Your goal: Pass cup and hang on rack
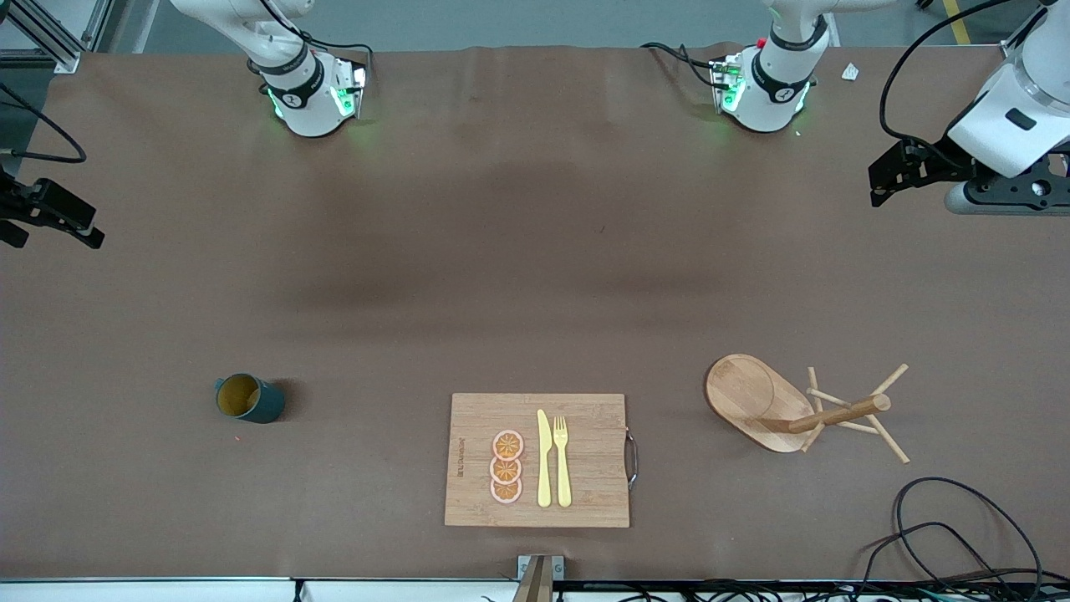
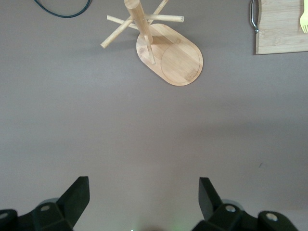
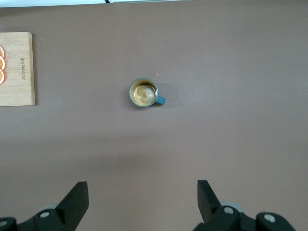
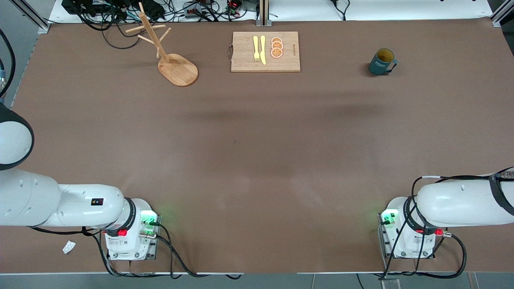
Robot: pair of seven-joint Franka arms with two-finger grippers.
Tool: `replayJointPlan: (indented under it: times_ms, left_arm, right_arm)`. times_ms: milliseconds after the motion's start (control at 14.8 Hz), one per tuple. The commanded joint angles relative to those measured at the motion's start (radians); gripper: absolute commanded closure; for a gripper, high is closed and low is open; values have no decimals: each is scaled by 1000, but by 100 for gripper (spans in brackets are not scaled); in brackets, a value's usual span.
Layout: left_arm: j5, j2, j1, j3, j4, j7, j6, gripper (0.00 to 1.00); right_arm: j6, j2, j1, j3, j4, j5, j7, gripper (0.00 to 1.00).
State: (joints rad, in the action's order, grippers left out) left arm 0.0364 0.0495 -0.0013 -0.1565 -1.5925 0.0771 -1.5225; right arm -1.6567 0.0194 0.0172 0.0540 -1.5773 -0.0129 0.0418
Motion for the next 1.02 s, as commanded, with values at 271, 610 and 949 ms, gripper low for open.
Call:
replayJointPlan:
  times_ms: [271,610,949]
  left_arm:
    - [-23,-23,9,0,38,4,30,0]
    - [-23,-26,21,12,45,-2,31,0]
    - [-21,-25,20,12,45,9,31,0]
  right_arm:
    - [8,13,6,-3,-7,4,15,0]
    - [8,11,4,-3,-3,4,15,0]
    - [9,11,-2,-3,3,4,3,0]
